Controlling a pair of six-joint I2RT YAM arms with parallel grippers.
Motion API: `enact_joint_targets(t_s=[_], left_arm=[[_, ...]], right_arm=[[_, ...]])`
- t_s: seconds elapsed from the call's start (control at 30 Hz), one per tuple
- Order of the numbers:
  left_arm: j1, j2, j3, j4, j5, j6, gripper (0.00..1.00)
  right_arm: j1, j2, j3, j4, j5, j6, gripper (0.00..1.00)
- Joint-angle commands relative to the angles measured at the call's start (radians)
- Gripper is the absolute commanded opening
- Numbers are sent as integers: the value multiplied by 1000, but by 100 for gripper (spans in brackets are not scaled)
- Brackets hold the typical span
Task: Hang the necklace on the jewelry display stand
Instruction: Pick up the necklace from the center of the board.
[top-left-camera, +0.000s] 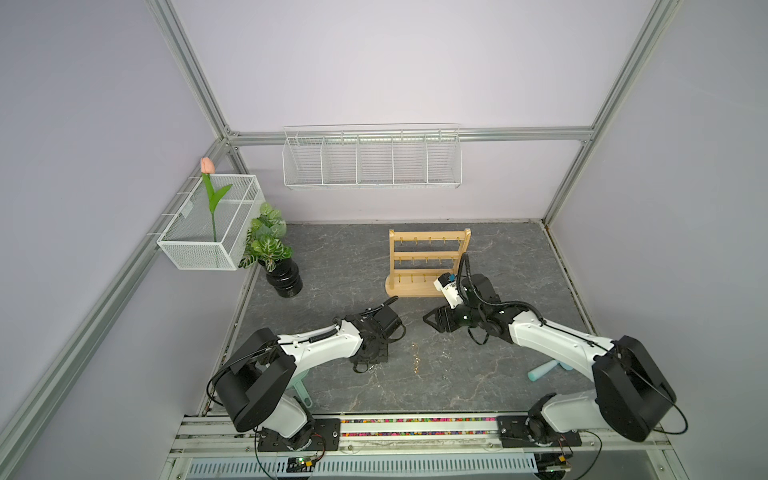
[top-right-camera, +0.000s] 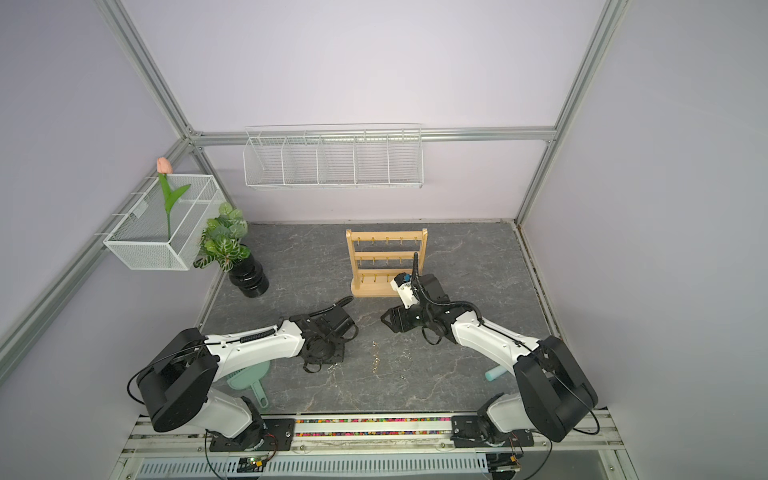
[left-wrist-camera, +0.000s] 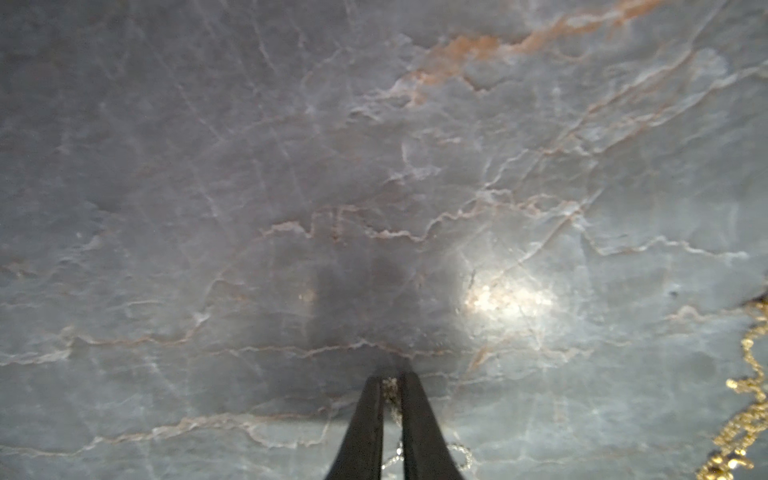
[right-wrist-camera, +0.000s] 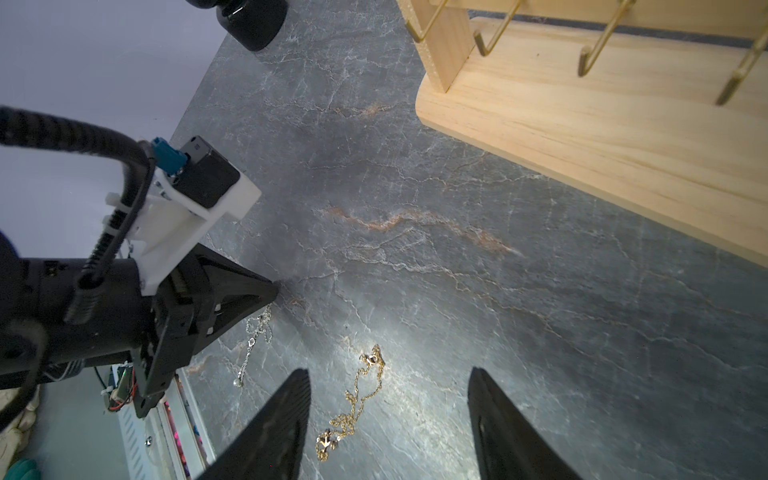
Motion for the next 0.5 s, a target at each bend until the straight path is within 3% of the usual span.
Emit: enact_joint_targets(t_s=[0.0,0.47], left_arm=[[-18,87,-67,21,64,-17,17],[-17,119,-92,19,78,-32,2]], right_arm=[[8,-9,22,0,10,2,63],[9,-20,28,-12,12,-4,60]])
